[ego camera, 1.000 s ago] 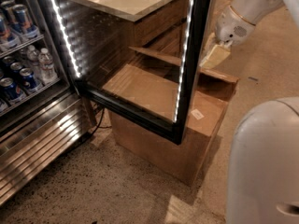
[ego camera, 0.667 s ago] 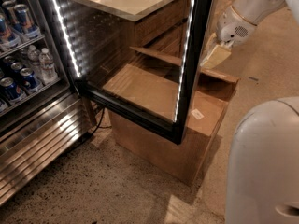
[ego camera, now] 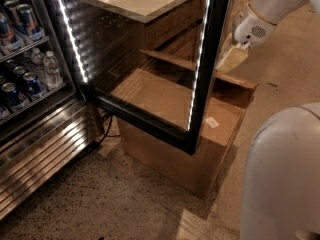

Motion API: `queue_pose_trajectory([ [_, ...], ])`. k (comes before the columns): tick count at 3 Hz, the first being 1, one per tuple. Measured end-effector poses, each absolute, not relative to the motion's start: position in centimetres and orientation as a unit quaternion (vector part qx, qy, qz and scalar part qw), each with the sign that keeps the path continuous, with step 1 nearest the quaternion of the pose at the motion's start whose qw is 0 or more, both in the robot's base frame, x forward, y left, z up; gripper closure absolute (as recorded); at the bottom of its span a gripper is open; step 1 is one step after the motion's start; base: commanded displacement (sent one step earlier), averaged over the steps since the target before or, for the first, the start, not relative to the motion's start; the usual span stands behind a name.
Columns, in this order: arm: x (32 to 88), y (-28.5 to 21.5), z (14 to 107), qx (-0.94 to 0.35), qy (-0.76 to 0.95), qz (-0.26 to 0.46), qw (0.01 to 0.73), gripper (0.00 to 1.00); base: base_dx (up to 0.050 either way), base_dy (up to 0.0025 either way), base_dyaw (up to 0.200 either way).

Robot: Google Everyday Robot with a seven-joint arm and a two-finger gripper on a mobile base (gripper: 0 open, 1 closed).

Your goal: Close right fridge door

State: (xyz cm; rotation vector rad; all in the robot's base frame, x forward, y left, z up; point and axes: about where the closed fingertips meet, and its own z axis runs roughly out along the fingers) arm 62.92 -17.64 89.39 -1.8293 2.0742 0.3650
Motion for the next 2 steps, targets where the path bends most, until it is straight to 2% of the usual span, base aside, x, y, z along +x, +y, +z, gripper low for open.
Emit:
queue_pose_trajectory([
  [1, 63.58, -17.36, 88.33, -0.631, 0.756, 0.101, 0.141, 1.00, 0.000, 0.00000, 0.000],
  [2, 63.43, -17.89, 88.33, -0.631, 0.756, 0.101, 0.141, 1.00, 0.000, 0.00000, 0.000],
])
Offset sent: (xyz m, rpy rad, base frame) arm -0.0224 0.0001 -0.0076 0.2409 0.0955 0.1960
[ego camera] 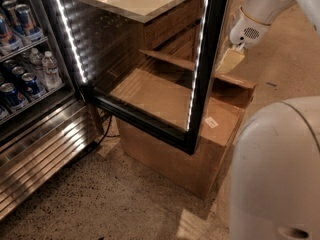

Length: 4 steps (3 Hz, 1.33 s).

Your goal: Close right fridge door

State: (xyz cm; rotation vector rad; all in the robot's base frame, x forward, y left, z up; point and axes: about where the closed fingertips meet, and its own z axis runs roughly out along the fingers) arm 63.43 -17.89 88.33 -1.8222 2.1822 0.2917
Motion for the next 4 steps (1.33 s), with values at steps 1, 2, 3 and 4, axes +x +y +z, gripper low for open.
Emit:
queue_pose_trajectory([
  [1, 63.3, -18.1, 88.5, -0.632, 0.754, 0.103, 0.147, 1.00, 0.000, 0.00000, 0.000],
  [2, 60.3, -18.3, 90.4, -0.647, 0.720, 0.129, 0.216, 1.00, 0.000, 0.00000, 0.000],
  [3, 53.3, -17.6, 87.2, -0.669, 0.671, 0.202, 0.249, 1.00, 0.000, 0.00000, 0.000],
  [4, 50.1, -17.2, 84.2, -0.673, 0.659, 0.238, 0.239, 1.00, 0.000, 0.00000, 0.000],
])
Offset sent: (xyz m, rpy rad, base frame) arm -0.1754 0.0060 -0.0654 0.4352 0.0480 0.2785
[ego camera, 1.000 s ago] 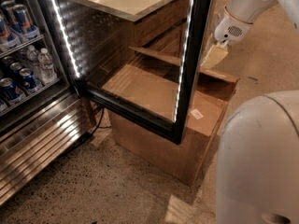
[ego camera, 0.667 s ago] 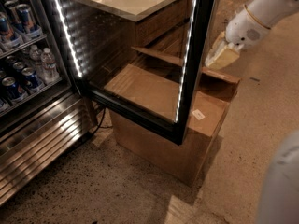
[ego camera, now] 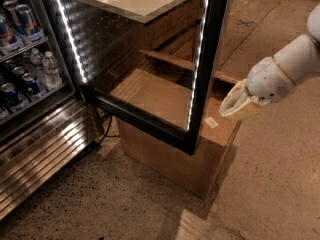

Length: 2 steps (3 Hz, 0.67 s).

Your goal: Close right fridge door

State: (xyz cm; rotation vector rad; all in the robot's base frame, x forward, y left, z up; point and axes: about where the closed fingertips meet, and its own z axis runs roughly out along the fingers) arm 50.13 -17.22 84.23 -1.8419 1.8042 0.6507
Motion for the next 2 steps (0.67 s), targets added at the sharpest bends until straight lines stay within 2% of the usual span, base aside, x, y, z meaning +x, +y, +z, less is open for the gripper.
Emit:
queue_pose_trajectory([
  [1, 50.13, -17.22, 84.23, -0.673, 0.659, 0.238, 0.239, 1.00, 0.000, 0.00000, 0.000],
  [2, 50.70, -17.01, 83.87, -0.671, 0.682, 0.197, 0.212, 1.00, 0.000, 0.00000, 0.000],
])
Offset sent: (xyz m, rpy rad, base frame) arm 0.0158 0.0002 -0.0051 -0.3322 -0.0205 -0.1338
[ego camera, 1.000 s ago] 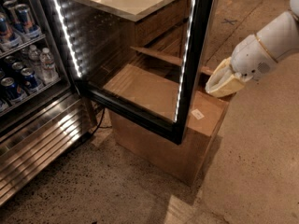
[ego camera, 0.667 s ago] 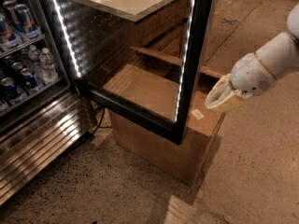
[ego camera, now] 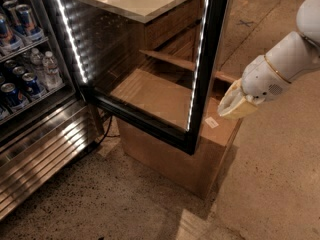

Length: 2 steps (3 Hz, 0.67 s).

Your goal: Close right fridge door

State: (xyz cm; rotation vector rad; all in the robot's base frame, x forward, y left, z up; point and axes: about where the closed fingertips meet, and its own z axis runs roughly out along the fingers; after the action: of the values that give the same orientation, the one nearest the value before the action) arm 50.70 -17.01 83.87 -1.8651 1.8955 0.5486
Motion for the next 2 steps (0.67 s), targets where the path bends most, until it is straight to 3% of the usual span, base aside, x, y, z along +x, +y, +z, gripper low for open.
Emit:
queue_pose_trajectory([
  [2, 52.37, -15.69, 83.47, -0.662, 0.739, 0.065, 0.110, 1.00, 0.000, 0.00000, 0.000],
])
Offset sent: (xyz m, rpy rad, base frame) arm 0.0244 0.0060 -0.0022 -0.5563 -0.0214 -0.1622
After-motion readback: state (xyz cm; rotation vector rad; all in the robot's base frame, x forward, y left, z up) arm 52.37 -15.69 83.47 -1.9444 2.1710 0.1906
